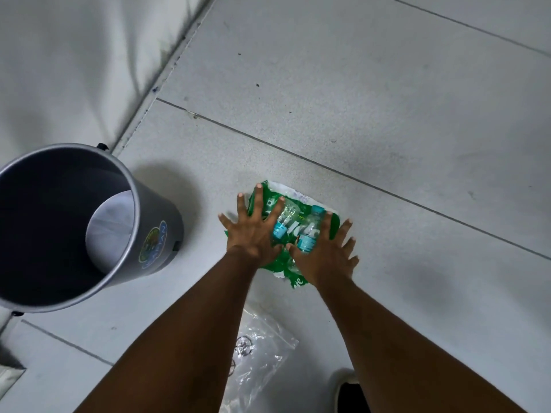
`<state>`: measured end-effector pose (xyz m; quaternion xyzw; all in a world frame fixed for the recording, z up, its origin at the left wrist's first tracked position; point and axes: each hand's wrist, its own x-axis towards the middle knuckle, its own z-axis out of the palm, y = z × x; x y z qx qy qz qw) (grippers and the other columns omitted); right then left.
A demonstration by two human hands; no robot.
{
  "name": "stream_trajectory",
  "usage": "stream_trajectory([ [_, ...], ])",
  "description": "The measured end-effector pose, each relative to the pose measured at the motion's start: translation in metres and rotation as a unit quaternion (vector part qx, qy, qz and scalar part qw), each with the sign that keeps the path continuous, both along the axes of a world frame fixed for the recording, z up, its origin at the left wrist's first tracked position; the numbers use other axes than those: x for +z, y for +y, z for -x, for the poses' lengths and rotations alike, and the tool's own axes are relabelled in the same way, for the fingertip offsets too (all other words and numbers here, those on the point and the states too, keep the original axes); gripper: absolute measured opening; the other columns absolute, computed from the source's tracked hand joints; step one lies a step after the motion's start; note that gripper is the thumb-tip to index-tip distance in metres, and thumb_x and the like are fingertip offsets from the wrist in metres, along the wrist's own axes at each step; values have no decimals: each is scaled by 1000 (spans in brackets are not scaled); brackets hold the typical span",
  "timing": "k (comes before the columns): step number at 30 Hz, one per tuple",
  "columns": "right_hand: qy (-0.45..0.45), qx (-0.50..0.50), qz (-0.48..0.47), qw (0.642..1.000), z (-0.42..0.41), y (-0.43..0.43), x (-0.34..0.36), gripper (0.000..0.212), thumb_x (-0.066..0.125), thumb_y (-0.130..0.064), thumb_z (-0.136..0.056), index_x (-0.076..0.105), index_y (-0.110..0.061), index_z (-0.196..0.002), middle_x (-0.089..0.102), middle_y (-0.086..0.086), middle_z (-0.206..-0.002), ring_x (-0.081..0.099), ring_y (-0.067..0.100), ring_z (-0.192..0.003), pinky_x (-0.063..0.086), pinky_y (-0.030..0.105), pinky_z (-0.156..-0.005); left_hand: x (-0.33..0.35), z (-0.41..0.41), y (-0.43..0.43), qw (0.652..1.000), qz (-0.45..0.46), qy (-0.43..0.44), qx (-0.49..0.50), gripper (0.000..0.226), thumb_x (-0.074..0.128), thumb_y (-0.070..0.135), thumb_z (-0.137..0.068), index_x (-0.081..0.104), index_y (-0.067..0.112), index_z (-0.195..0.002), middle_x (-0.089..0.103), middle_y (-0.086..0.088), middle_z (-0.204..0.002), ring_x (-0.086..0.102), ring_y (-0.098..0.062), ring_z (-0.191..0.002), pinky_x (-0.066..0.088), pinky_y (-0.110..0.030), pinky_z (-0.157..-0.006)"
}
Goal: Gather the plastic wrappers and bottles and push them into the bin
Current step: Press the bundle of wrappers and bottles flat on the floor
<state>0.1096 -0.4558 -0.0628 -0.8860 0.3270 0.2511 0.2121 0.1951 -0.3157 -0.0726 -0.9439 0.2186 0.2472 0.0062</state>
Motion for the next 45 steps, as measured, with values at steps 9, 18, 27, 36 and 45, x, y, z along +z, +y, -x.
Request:
stream_trajectory([
  [9, -72, -64, -19, 995, -13, 13, -13, 99, 74, -45, -78, 8, -28, -150, 33, 17, -143, 51, 35, -115, 54, 48, -86, 0, 5, -12, 997, 58, -3, 46, 99, 65, 53, -81, 2, 28, -153, -11, -13, -160, 43, -36, -119, 44, -50, -96],
  [18, -51, 124, -2, 991, 24, 40, 84, 92, 71, -46, -79, 14, -25, -149, 34, 10, -144, 44, 30, -119, 51, 45, -83, 87, 104, 24, 973, 56, -20, 224, 89, 53, 56, -85, 9, 19, -153, 7, -16, -161, 46, -32, -115, 44, -46, -92],
  [27, -32, 392, -21, 919, 92, 122, 119, 96, 70, -49, -80, 7, -28, -150, 31, 12, -149, 46, 29, -117, 56, 41, -80, 123, 230, 91, 885, 1, -10, 465, 85, 55, 59, -85, 24, 14, -150, 19, -19, -158, 44, -38, -118, 45, -50, -91],
  [36, -23, 496, -14, 868, 121, 173, 58, 92, 65, -46, -86, 2, -30, -152, 17, 14, -158, 38, 36, -128, 53, 46, -88, 61, 272, 134, 857, 1, 9, 515, 88, 55, 59, -85, 20, 12, -150, 12, -19, -159, 43, -36, -117, 45, -49, -89],
  [45, -9, 519, 49, 853, 135, 182, 30, 94, 60, -61, -81, 6, -31, -152, 8, 19, -161, 23, 44, -141, 34, 63, -106, 40, 301, 159, 860, -28, 53, 508, 84, 38, 64, -89, -3, 28, -153, -14, -12, -161, -4, -38, -145, 12, -64, -113],
])
